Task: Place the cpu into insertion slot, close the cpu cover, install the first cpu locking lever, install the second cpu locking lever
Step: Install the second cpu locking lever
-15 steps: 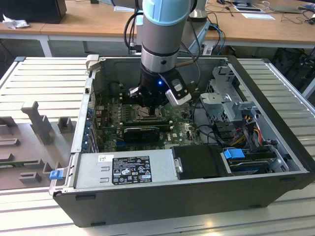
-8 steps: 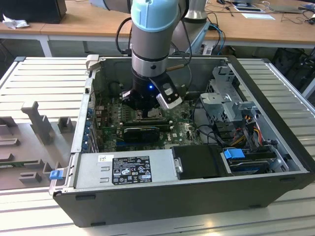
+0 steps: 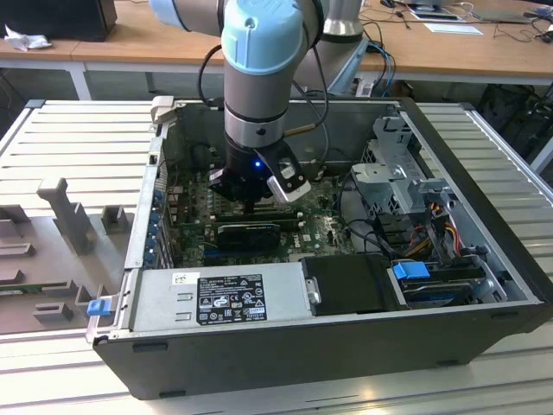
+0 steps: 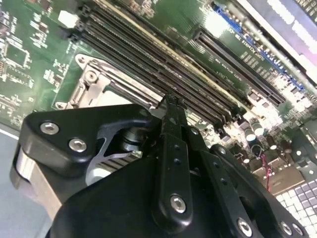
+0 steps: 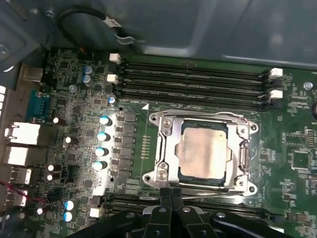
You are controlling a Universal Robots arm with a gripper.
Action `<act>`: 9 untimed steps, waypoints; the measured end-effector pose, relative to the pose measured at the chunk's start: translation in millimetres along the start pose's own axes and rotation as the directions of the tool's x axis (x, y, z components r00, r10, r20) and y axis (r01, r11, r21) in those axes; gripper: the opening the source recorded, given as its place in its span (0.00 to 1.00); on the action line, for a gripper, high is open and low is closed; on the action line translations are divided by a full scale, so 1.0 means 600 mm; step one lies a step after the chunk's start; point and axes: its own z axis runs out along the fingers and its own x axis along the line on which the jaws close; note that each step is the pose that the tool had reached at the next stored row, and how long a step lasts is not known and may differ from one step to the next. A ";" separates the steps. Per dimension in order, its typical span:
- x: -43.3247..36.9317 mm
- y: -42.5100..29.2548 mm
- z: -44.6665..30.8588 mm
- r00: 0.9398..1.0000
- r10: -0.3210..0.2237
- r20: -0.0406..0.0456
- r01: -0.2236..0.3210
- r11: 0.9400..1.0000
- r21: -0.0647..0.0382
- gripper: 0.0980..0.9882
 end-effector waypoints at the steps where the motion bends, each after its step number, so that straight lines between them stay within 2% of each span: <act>1: 0.005 -0.001 0.001 1.000 -0.001 0.001 0.001 1.000 -0.009 0.01; 2: 0.011 -0.003 0.002 1.000 -0.001 0.003 0.001 1.000 -0.018 0.01; 5: 0.020 -0.004 0.004 1.000 -0.004 0.006 0.004 1.000 -0.030 0.01; 6: 0.023 -0.005 0.005 1.000 -0.006 0.007 0.006 0.999 -0.040 0.01; 9: 0.023 -0.006 0.011 1.000 -0.007 0.008 0.007 0.999 -0.047 0.01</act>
